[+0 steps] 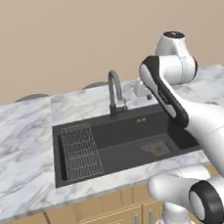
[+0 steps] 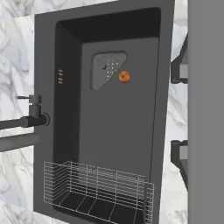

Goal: Clear the mugs and bowl far away from the sink.

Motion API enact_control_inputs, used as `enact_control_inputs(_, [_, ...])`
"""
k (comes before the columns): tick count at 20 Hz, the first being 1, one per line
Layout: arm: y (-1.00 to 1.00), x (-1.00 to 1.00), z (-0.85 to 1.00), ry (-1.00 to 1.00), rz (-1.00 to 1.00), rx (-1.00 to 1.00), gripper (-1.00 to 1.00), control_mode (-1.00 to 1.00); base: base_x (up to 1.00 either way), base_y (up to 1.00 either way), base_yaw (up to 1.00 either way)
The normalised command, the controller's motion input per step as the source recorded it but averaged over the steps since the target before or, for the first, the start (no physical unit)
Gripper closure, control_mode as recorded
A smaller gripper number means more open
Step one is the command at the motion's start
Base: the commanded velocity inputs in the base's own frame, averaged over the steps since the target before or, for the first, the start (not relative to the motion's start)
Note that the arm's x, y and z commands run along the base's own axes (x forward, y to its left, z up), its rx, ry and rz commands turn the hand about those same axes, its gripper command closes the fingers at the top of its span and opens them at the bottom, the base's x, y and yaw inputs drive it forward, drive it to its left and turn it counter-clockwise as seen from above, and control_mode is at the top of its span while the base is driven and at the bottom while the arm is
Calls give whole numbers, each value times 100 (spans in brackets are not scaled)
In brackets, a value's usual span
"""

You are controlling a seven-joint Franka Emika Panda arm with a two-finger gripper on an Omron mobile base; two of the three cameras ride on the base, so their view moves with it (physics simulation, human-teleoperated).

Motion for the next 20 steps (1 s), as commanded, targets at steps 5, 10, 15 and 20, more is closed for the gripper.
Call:
enact_control_inputs(5, [-21, -20, -6, -3, 0, 1, -100, -100, 0, 0, 0])
enact_control_inputs(10, [-55, -44, -21, 0, 0, 4, -100, -100, 0, 0, 0])
enact_control_inputs(15, [-68, -44, -26, 0, 0, 5, -100, -100, 0, 0, 0])
enact_control_inputs(20, [-83, -39, -24, 0, 0, 5, -100, -100, 0, 0, 0])
